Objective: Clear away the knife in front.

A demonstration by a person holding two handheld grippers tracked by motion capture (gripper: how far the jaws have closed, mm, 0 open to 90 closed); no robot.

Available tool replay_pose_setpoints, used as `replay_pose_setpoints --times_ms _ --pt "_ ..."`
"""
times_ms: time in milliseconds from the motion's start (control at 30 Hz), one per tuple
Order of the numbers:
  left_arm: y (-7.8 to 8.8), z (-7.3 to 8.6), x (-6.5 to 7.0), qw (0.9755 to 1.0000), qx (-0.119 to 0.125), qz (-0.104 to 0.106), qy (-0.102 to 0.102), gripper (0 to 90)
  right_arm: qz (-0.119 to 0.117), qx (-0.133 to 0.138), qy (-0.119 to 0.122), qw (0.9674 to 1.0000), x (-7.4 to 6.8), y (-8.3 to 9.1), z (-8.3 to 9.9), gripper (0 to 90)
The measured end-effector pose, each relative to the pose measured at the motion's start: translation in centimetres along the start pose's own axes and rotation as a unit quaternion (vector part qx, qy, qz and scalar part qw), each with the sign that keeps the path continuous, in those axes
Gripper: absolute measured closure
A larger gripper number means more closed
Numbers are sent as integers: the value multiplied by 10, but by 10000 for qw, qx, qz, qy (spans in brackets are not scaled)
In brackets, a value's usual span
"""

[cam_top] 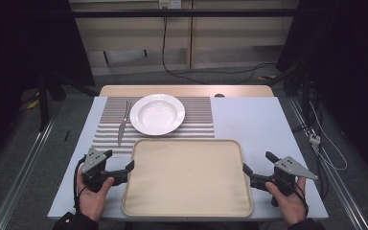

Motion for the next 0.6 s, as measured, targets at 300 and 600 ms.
replay_pose_setpoints --times_ms 300,600 --pt "-4 -1 -2 9998 -135 56 -94 77 -81 -30 133 9999 -4 -2 0 39" --pt "-16 -1 -11 9984 -531 45 191 66 -144 -34 125 9998 -6 -7 0 40"
Point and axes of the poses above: each handheld gripper's, and its own axes: y roughly backward along the jaws, z roughly out of its underside, x roughly to its right, the point moved 7 cm from there along -y, roughly forward along the jaws, and after that the axes turned 5 degrees about x, right-handed, at the moved point
